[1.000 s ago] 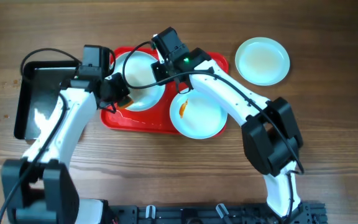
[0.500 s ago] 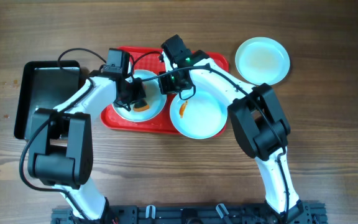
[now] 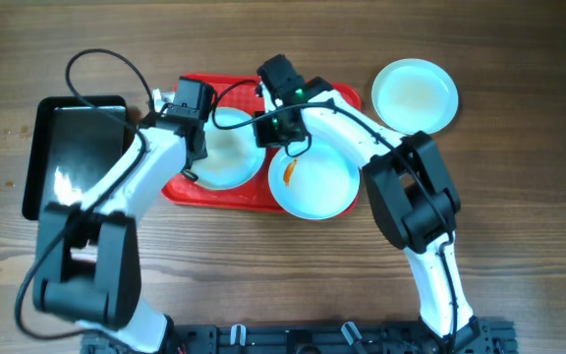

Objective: Clean dirty plates on tray and stack at the side

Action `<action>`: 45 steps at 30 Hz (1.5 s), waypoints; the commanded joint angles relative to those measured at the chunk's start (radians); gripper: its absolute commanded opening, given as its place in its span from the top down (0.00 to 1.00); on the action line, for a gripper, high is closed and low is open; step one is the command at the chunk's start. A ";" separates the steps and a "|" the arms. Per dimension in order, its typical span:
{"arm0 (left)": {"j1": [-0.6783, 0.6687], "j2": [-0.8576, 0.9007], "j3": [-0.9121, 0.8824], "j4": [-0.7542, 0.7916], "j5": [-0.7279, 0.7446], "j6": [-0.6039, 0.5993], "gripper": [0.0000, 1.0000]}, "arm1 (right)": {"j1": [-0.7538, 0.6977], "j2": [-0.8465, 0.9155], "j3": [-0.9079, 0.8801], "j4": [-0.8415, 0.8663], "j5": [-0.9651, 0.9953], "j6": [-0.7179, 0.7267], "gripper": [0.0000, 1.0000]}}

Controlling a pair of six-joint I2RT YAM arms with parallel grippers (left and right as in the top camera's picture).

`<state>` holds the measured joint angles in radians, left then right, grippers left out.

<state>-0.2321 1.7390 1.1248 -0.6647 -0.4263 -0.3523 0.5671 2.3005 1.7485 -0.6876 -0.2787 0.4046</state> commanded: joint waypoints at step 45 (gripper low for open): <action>-0.012 -0.267 -0.016 -0.175 0.400 -0.112 0.96 | 0.229 -0.401 0.007 0.299 1.442 -0.961 0.96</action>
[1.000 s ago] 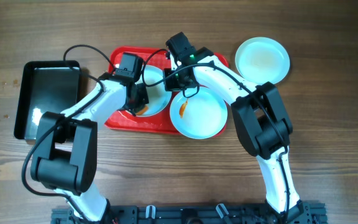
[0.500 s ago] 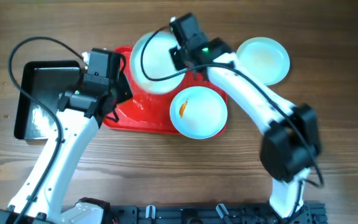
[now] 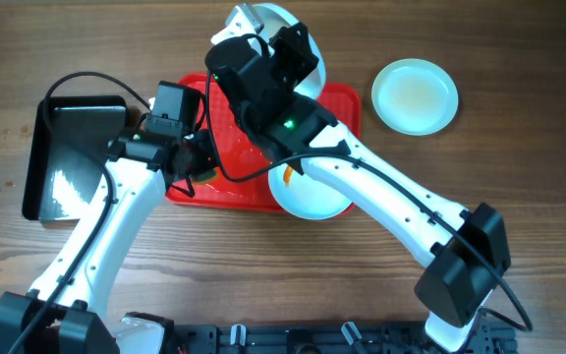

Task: Clean dirty plates on tray and stack at the side
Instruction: 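Lift the plate with the right gripper and stack it on the side plate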

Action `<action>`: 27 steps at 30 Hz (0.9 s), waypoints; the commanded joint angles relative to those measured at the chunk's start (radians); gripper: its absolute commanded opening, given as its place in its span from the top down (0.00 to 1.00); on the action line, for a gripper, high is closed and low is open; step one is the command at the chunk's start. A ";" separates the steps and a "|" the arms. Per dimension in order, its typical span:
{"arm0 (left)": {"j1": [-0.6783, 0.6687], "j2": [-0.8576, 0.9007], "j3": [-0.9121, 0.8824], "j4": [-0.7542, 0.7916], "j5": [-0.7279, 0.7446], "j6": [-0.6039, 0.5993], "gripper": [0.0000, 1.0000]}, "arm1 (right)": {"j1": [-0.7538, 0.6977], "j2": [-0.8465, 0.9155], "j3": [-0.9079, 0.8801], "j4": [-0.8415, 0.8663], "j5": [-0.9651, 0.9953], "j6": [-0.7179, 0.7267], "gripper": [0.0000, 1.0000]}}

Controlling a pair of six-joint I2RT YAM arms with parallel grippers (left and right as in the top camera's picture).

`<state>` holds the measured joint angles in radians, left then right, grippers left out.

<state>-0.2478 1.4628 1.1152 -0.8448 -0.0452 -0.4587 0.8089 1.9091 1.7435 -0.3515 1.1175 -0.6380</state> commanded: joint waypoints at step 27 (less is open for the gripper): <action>0.003 0.013 -0.006 0.040 0.019 -0.006 0.96 | -0.989 0.048 -0.175 -0.419 -1.415 0.954 0.01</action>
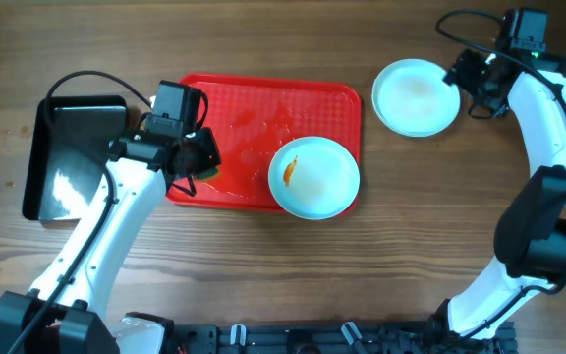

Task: Clean dirty plates on tray and stack at the side
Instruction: 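Lift the plate with the right gripper and stack it on the side plate, then move the right gripper to grip the last plate's rim on the tray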

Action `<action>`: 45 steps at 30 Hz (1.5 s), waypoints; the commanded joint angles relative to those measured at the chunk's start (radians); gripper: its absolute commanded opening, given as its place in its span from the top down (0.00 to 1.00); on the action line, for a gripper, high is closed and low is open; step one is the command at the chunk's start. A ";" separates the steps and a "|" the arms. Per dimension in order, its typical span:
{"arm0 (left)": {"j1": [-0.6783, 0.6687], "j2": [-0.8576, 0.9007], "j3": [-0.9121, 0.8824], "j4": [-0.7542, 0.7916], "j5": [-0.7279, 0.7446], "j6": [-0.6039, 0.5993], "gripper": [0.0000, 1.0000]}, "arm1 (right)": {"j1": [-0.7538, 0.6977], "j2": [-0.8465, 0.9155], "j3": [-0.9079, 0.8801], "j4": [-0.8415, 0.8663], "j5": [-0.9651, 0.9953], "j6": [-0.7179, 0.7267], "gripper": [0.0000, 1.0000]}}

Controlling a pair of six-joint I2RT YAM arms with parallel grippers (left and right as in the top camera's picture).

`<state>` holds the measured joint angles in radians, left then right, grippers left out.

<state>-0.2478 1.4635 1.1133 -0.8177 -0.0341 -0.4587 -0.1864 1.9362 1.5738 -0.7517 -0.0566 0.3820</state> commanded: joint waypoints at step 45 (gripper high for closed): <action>0.003 0.012 -0.005 0.043 0.026 -0.006 0.96 | 0.644 -0.204 -0.487 -0.138 -0.081 0.455 0.35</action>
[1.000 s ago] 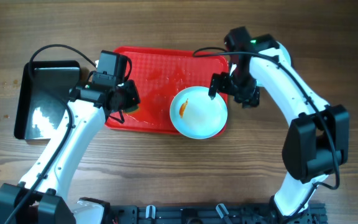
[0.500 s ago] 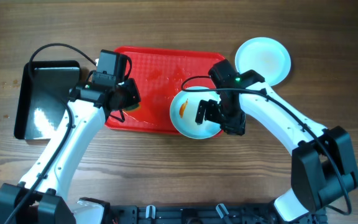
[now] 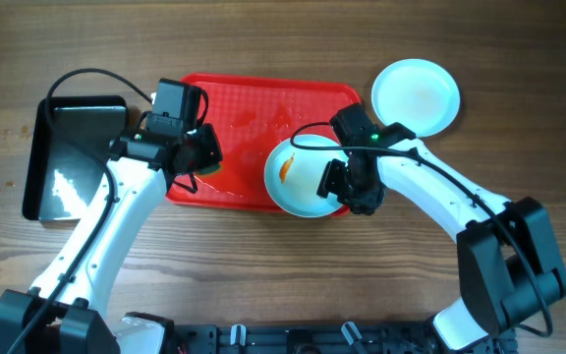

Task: Clean dirty plates on tray and stack at the side
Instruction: 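Move the right gripper to grip the last plate's rim on the tray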

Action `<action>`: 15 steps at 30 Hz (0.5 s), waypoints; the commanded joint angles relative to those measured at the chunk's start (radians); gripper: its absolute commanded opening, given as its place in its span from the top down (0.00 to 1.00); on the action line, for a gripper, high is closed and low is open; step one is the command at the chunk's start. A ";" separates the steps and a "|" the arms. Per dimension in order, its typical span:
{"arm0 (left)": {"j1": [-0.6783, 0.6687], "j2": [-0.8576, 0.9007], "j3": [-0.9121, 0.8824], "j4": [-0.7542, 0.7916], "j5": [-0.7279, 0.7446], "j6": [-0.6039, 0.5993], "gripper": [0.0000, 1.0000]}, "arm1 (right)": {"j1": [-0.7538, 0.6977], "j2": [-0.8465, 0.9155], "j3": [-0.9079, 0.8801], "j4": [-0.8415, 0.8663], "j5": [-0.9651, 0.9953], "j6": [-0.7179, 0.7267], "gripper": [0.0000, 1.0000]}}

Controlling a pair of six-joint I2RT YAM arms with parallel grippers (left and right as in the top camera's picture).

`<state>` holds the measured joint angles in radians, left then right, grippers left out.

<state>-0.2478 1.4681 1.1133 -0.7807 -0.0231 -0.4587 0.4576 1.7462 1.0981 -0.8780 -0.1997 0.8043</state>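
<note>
A red tray (image 3: 254, 108) lies in the middle of the table. A white plate (image 3: 298, 177) with an orange smear sits over the tray's lower right corner. My right gripper (image 3: 336, 183) is at this plate's right rim and looks shut on it. Clean white plates (image 3: 417, 94) are stacked to the right of the tray. My left gripper (image 3: 202, 165) hangs at the tray's left edge, shut on a small orange-yellow sponge (image 3: 205, 174).
A black tray (image 3: 67, 162) lies at the far left, beside the left arm. Bare wooden table (image 3: 519, 118) surrounds the trays. The right arm's base stands at the lower right, near the front edge.
My right gripper has moved from the stack at the far right to the smeared plate's right rim. That plate now sits slightly further left. The left arm has not moved.
First both grippers were at a plate on the tray's left half, the left one over it. Then the right gripper held that plate high above the tray. Then it was at the side stack, the tray's left half bare. Now it is on the smeared plate.
</note>
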 commanded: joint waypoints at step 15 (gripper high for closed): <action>0.003 0.008 -0.005 0.010 0.015 -0.006 0.96 | 0.003 0.083 -0.011 0.120 0.007 0.007 0.54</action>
<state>-0.2478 1.4681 1.1133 -0.7769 -0.0231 -0.4587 0.4576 1.7912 1.0946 -0.7757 -0.1795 0.8108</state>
